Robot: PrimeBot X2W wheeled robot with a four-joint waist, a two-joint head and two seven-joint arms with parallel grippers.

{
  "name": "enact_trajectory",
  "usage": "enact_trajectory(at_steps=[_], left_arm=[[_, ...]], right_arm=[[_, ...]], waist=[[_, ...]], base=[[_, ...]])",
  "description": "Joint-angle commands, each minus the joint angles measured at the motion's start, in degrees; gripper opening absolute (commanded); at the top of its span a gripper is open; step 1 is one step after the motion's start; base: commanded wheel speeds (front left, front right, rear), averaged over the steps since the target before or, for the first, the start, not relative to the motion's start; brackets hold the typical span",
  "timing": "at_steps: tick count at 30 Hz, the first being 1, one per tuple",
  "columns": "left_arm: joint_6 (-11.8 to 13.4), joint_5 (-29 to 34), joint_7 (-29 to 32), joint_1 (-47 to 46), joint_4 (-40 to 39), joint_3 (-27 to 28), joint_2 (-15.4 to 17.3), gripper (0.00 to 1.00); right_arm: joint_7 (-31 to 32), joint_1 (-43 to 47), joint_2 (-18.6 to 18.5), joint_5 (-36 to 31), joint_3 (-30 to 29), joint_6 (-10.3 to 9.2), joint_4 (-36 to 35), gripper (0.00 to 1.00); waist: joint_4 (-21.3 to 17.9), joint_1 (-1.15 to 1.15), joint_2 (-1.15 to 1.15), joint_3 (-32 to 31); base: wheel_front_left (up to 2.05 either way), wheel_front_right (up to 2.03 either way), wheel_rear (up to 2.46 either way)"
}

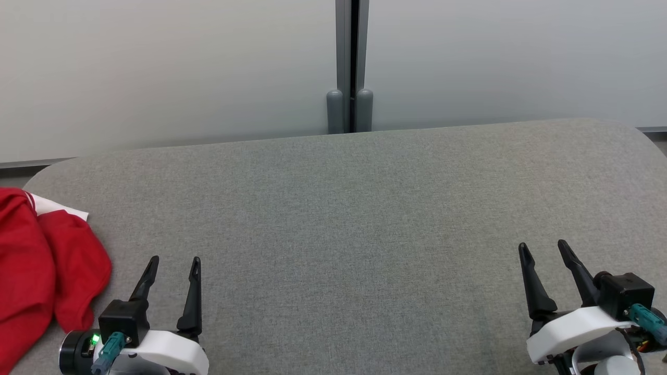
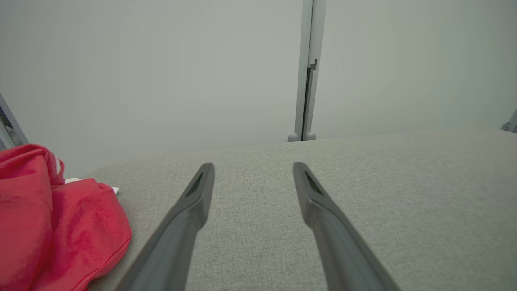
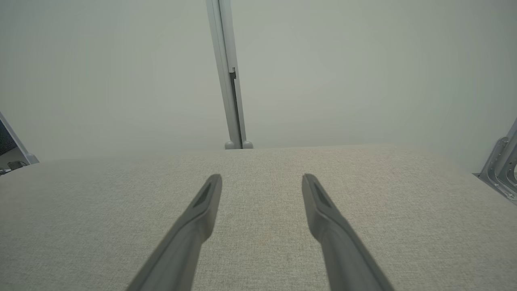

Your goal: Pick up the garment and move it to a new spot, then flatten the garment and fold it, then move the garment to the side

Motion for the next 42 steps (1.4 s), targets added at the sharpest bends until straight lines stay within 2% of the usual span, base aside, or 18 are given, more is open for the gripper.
enact_trajectory(at_steps=[1,12,25,32,42], left_arm=[[-0.1,-0.4,-0.3,-0.6,0.3,0.2,0.0,1.0],[-0.2,-1.5,-0.3,-1.3,2.2,0.8,-0.4,1.0],[-0.1,-1.3,-0.3,-2.1,2.7,0.8,-0.7,1.0],[0.0,-1.7,-0.2,-3.0,2.2,1.3,-0.8,1.0],[-0.2,-2.4,-0.2,-4.1,1.1,3.2,-0.6,1.0]], right_arm=[[-0.3,0.3,-0.1,0.3,-0.2,0.02,-0.1,1.0],[0.1,0.5,-0.6,1.9,0.0,0.02,-0.3,1.0],[0.7,0.4,-0.8,0.7,-0.6,0.02,-1.3,1.0],[1.3,0.8,-0.9,-0.1,-0.4,0.02,-4.4,1.0],[3.8,1.5,-0.6,-1.5,0.8,0.02,-9.6,1.0]], waist=[[-0.1,0.0,0.0,0.0],[-0.1,0.0,0.0,0.0],[1.1,0.0,0.0,0.4],[5.0,0.0,0.0,0.8],[15.1,0.0,0.0,1.2]], base=[[0.0,0.0,0.0],[0.0,0.0,0.0],[0.0,0.0,0.0],[0.0,0.0,0.0],[0.0,0.0,0.0]])
